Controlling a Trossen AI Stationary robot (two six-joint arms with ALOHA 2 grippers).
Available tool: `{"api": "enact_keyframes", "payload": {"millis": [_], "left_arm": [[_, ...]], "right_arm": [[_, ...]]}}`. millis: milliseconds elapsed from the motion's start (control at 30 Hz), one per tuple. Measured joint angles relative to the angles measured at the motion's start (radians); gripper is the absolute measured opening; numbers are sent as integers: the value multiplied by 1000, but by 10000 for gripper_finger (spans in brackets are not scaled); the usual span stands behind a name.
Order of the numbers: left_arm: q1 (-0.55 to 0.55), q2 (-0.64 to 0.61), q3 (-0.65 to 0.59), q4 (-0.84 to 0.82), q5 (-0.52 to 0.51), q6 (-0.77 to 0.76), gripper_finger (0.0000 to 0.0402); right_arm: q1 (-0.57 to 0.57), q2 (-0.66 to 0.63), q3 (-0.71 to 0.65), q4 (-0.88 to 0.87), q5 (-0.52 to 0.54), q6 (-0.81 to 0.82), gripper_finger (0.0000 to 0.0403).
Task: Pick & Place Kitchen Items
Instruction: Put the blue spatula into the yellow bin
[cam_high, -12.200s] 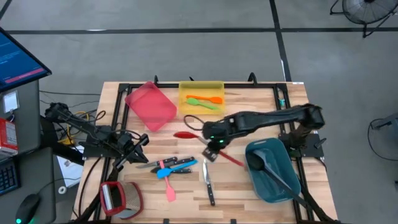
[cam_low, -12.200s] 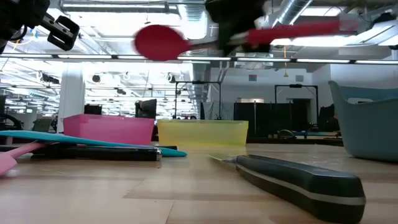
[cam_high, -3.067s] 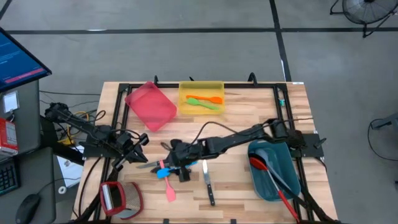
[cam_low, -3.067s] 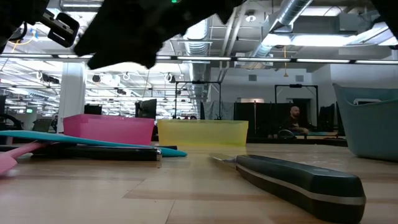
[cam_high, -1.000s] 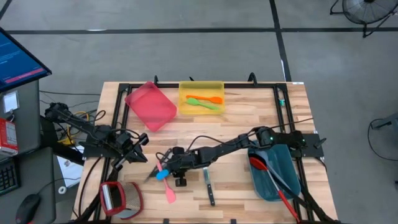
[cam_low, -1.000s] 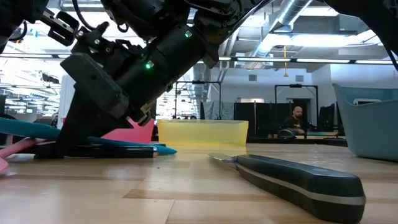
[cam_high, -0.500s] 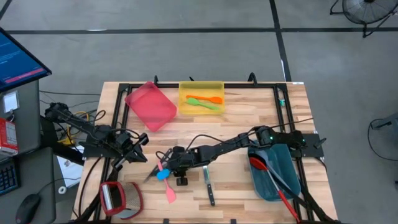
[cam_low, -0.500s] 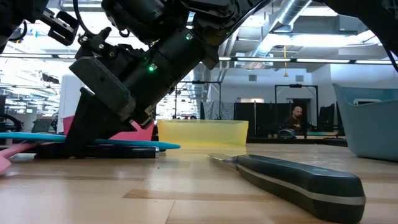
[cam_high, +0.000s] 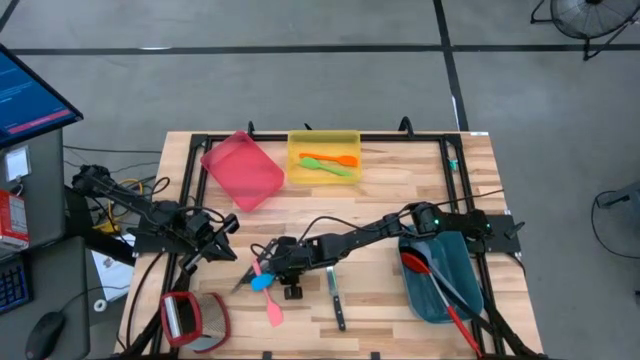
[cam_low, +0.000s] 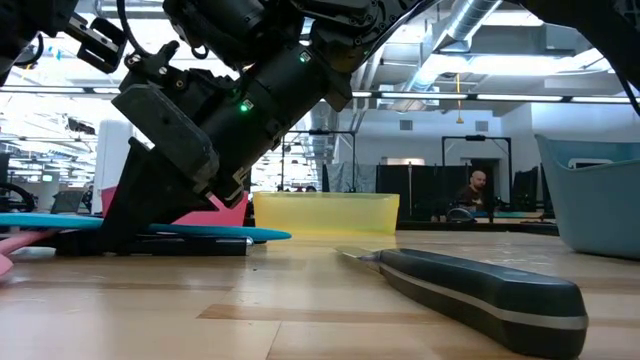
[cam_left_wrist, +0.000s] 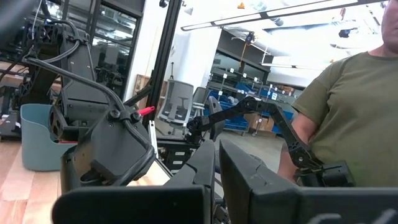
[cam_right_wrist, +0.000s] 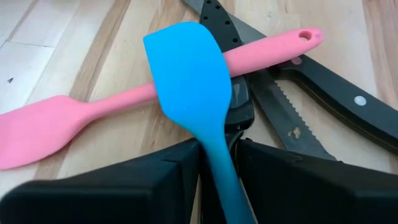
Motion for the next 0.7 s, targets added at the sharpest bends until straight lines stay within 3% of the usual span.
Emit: {"api": "enact_keyframes", "payload": {"millis": [200, 500, 700], "left_arm": [[0, 0, 0, 0, 0, 0, 8], [0, 0, 0, 0, 0, 0, 8], [0, 0, 0, 0, 0, 0, 8]], "right_arm": [[2, 0, 0, 0, 0, 0, 114], [2, -1, 1, 0, 0, 0, 179], [2, -1, 1, 0, 2, 0, 168]]}}
